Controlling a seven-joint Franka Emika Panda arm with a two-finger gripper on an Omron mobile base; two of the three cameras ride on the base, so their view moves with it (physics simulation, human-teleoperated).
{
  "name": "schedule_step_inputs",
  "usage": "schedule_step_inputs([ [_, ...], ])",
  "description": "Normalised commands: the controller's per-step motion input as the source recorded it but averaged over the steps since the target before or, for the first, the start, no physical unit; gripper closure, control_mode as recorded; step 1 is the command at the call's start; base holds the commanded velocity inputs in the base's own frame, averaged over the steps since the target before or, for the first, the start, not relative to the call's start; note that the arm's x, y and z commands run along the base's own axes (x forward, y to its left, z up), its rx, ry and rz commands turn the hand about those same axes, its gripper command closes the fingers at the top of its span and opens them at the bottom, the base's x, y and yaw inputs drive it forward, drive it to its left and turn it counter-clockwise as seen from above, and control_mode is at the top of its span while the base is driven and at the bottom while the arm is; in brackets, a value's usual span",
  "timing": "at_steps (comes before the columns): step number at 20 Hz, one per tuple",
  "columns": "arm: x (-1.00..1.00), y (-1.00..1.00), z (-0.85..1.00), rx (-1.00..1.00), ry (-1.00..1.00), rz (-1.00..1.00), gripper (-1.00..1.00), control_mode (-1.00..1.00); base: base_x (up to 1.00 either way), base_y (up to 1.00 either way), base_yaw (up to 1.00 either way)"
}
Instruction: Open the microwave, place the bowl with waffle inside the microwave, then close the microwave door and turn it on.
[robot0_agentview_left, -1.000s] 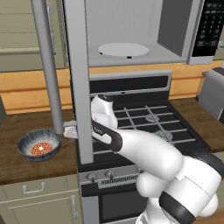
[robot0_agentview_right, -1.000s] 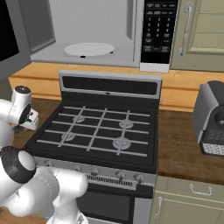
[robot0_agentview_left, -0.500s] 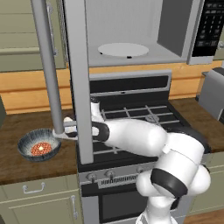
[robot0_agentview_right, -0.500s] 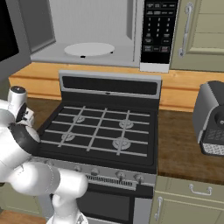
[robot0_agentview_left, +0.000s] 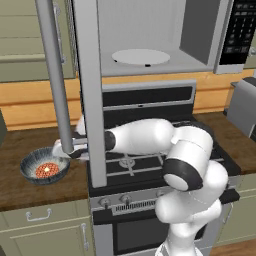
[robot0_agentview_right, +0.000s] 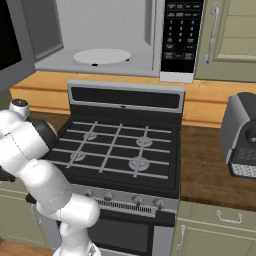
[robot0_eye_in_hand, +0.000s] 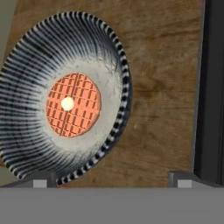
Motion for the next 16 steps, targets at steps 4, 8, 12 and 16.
schedule_step_inputs([
  [4, 0.42, 0.18, -0.17, -0.02, 0.0, -0.01, -1.0, -1.0, 0.0, 0.0, 0.0],
  [8, 0.34, 0.12, -0.28, -0.01, 0.0, 0.0, -1.0, -1.0, 0.0, 0.0, 0.0],
  [12, 0.25, 0.17, -0.25, -0.01, 0.02, 0.0, -1.0, -1.0, 0.0, 0.0, 0.0],
  [16, 0.21, 0.17, -0.21, -0.01, 0.03, 0.0, -1.0, -1.0, 0.0, 0.0, 0.0],
])
